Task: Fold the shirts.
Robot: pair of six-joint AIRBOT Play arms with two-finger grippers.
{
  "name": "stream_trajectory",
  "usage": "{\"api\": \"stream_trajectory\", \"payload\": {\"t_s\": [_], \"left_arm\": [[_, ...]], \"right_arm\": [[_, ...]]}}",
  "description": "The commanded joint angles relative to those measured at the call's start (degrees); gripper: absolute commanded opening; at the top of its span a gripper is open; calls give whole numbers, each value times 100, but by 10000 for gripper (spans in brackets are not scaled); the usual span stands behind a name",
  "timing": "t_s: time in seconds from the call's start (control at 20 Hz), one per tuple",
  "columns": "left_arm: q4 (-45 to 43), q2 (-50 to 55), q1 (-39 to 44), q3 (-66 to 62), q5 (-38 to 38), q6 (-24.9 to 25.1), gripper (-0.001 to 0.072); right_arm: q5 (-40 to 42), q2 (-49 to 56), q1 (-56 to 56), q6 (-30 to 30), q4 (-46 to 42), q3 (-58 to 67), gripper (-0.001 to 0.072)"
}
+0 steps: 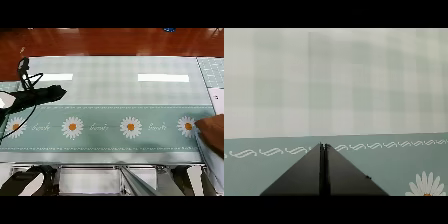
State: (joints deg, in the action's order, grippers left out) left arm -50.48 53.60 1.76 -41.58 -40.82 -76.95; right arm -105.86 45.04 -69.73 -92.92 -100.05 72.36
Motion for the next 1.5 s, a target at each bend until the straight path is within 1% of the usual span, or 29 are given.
{"api": "stream_trajectory", "payload": {"t_s": [0.0,0.05,0.1,0.15,0.2,0.25,0.3,0.35,0.4,0.45,0.5,0.55,0.6,0.65,0.7,0.75,0.8,0.85,0.9,1.0,1.1,1.25,1.45], "left_arm": [[-2,114,190,-44,389,2,21],[-7,120,175,-107,437,111,21],[-7,118,103,-216,413,264,21],[-7,118,20,-343,382,280,21],[-4,120,-79,-525,367,280,21],[-4,122,-170,-752,315,280,21],[-4,149,-251,-1093,168,280,20],[-4,199,-264,-1467,7,282,21],[-4,295,-216,-1888,-175,284,21],[-4,463,-125,-2341,-361,282,21],[-4,682,2,-2721,-538,282,20],[-17,929,133,-2975,-713,282,20],[-188,1235,267,-3161,-909,280,20],[-417,1532,374,-3254,-1043,275,20],[-658,1829,409,-3270,-1088,219,20],[-946,2090,382,-3272,-1211,28,20],[-1255,2277,339,-3272,-1423,-105,20],[-1550,2417,284,-3272,-1694,-275,20],[-1729,2509,234,-3272,-1982,-306,20],[-1858,2535,175,-3272,-2192,-306,21],[-1858,2524,142,-3274,-2116,-306,21],[-1856,2538,144,-3272,-2295,-308,21],[-1856,2566,149,-3272,-2271,-306,21]], "right_arm": [[0,188,-44,-4,-116,-33,403],[55,269,-44,-70,66,-24,401],[177,348,-31,-105,446,0,385],[409,455,48,-90,1088,85,284],[684,584,199,-24,1832,232,128],[1084,739,476,177,2852,433,23],[1620,859,868,271,3735,605,23],[2282,968,1488,319,4409,776,23],[2922,1060,2245,380,4725,903,23],[3578,1185,3226,466,4704,1012,23],[4017,1329,4192,623,4476,1043,23],[4221,1545,5226,675,3893,1040,23],[4240,1851,6207,549,3034,1036,23],[4183,2190,6951,310,2251,1036,23],[4131,2535,7486,31,1631,1038,23],[4065,2894,7838,-219,1128,1036,23],[3915,3226,7973,-535,837,1036,23],[3700,3488,7965,-815,809,1036,23],[3425,3720,7921,-990,815,1036,23],[3141,3991,7908,-988,730,1036,23],[3154,4061,7912,-988,682,1036,23],[3110,4057,7912,-986,691,1038,23],[3126,4057,7912,-986,688,1038,23]]}}
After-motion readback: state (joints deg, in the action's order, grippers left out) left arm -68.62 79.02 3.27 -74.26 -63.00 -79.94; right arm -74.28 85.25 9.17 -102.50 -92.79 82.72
